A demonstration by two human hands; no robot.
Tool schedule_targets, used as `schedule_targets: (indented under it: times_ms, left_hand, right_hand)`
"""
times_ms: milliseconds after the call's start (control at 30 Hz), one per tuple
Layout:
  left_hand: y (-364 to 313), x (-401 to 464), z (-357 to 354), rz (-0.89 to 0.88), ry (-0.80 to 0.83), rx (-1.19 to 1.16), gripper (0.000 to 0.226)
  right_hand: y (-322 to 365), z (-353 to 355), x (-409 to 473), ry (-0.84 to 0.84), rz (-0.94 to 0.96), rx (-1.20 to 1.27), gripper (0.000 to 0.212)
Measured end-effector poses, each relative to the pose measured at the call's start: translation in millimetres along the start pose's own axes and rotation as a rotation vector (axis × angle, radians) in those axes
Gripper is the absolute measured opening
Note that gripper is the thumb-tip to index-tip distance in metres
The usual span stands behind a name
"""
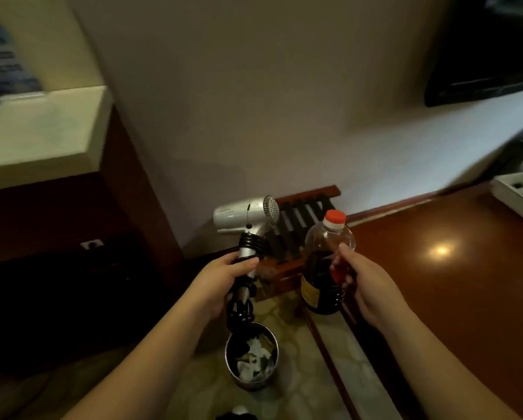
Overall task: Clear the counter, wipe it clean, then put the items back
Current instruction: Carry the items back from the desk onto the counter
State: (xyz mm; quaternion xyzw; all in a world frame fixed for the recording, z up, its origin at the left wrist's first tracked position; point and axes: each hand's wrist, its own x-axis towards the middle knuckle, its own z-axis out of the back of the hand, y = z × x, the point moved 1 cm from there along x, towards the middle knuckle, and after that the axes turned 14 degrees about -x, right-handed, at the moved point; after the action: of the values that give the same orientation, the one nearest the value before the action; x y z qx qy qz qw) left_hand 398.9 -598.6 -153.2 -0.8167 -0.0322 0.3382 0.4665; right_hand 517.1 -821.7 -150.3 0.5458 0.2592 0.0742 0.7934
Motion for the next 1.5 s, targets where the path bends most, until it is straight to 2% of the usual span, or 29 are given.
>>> schedule_targets:
  times_ms: [300, 400, 733, 900, 1067, 1333, 1500]
  left_hand:
    - [-66.5, -55.7, 93.7, -0.157, -0.133, -0.075, 0.021]
    - [-93.6, -68.5, 139.5, -0.187, -0.174, -0.071, 0.024]
    - [-186.3, -102.2, 253.1, -0.329, -0.179, -0.046, 0.042]
    - [-227.3, -110.9, 292.2, -0.399, -0.206, -0.019, 0.038]
    - [-266.3, -113.3, 317.7, -0.456, -0.237, 0.027, 0.021]
    - [-336.1, -92.0, 325.0, -0.491, -0.277, 0.066, 0.030]
    - [-380.7, -62.0, 324.9, -0.495, -0.342, 0.032, 0.026]
  right_hand:
    - [100.0, -114.0, -6.2, 0.186, 0.094, 0.013, 0.034]
    - [131.7, -161.8, -8.8, 0.247, 0.087, 0.024, 0.032]
    - [232.5, -281.6, -24.0, 0.314, 0.168, 0.213, 0.024]
    - [275.1, -319.9, -21.8, 0.298, 0.211, 0.303, 0.018]
    - [320.3, -343.0, -18.0, 0.299, 0.273, 0.338, 0.016]
    - [395.8, -365.7, 9.4, 0.355, 0.363, 0.295, 0.026]
    - [434.9, -381.4, 44.2, 0.404, 0.419, 0.280, 0.028]
